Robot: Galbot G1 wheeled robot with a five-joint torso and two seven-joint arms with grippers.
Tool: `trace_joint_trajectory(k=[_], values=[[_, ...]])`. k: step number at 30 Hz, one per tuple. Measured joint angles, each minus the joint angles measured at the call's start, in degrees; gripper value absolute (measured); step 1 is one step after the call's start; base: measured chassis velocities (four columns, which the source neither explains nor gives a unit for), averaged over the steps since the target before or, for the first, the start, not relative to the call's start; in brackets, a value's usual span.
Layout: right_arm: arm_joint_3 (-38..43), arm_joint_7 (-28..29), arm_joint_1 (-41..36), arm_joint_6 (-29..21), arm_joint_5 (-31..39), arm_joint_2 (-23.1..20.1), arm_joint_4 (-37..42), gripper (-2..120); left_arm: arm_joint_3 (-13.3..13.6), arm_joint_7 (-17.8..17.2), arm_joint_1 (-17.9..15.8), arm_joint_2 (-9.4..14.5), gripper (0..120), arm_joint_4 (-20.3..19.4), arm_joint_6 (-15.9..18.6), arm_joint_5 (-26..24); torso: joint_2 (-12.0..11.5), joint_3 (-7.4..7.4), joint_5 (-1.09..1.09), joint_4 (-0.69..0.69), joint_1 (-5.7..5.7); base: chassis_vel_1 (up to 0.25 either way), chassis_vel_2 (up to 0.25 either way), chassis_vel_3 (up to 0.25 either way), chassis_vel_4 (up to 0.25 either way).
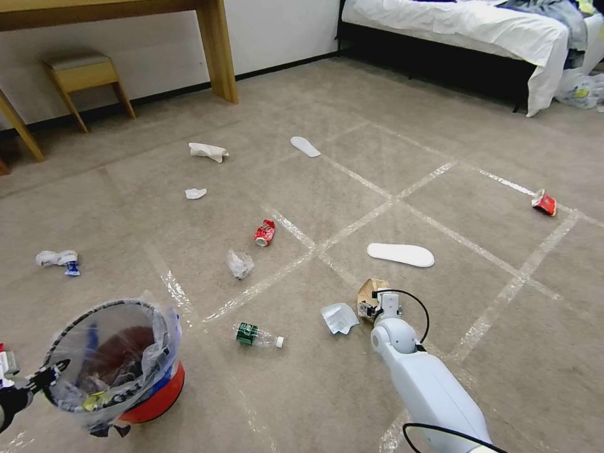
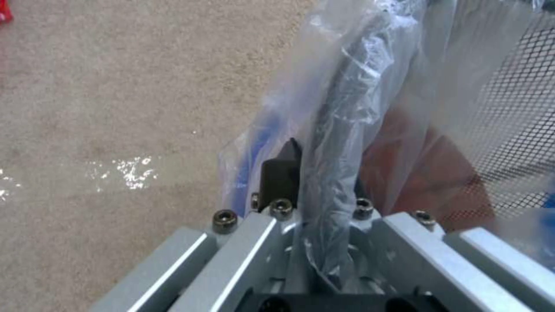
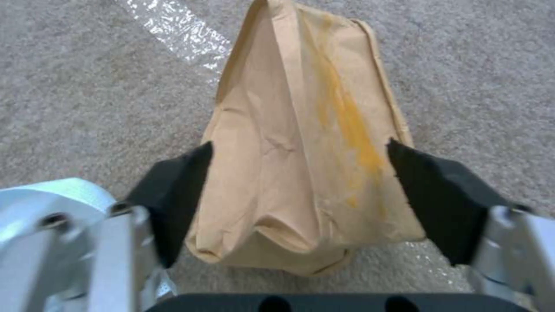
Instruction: Pick up the trash bin and place the garbage on the floor into it.
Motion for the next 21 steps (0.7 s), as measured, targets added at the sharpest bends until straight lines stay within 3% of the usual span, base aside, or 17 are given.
trace_joint_trajectory(k=[5, 8, 11, 12, 15, 17, 19, 21], values=[[-0.07, -0.33, 0.29, 0.60, -0.32, 0.44, -1.40, 60, -0.06, 0.31, 0.29, -0.21, 1, 0.10, 0.00, 0.33, 0.00, 0.00, 0.00, -0.01, 0.00, 0.000, 0.000, 0.000, 0.000], [-0.08, -0.51, 0.31, 0.97, -0.56, 0.76, -2.18, 42, -0.21, 0.52, 0.49, -0.43, 1, 0.13, 0.00, 0.61, 0.00, 0.00, 0.00, 0.00, 0.00, 0.000, 0.000, 0.000, 0.000], [-0.07, -0.62, 0.30, 1.11, -0.65, 0.82, -2.38, 37, -0.21, 0.54, 0.52, -0.48, 1, 0.13, 0.00, 0.69, 0.00, 0.00, 0.00, 0.00, 0.00, 0.000, 0.000, 0.000, 0.000], [-0.07, -0.74, 0.25, 1.39, -0.79, 0.83, -2.59, 29, -0.21, 0.54, 0.51, -0.59, 1, 0.09, 0.00, 0.79, 0.00, 0.00, 0.00, 0.00, 0.00, 0.000, 0.000, 0.000, 0.000], [0.02, -0.87, -0.05, 1.84, -0.94, 0.74, -2.62, 20, -0.12, 0.54, 0.50, -0.73, 1, -0.14, 0.00, 0.97, 0.00, 0.00, 0.01, 0.00, 0.00, 0.000, 0.000, 0.000, 0.000], [0.13, -0.93, -0.36, 2.00, -0.94, 0.60, -2.33, 15, -0.06, 0.54, 0.48, -0.77, 1, -0.21, 0.00, 0.99, 0.00, 0.00, 0.00, 0.00, 0.00, 0.000, 0.000, 0.000, 0.000], [0.68, -1.36, -1.85, 2.36, -0.81, -0.17, -0.37, 2, 0.13, 0.45, 0.37, -0.80, 1, -0.48, 0.00, 1.02, 0.00, 0.00, 0.01, 0.01, 0.00, 0.000, 0.000, 0.000, 0.000], [1.09, -1.54, -2.72, 2.54, -0.67, -0.69, 1.05, 0, 0.23, 0.36, 0.31, -0.80, 1, -0.65, 0.00, 1.02, 0.00, 0.00, 0.01, 0.00, 0.00, 0.000, 0.000, 0.000, 0.000]])
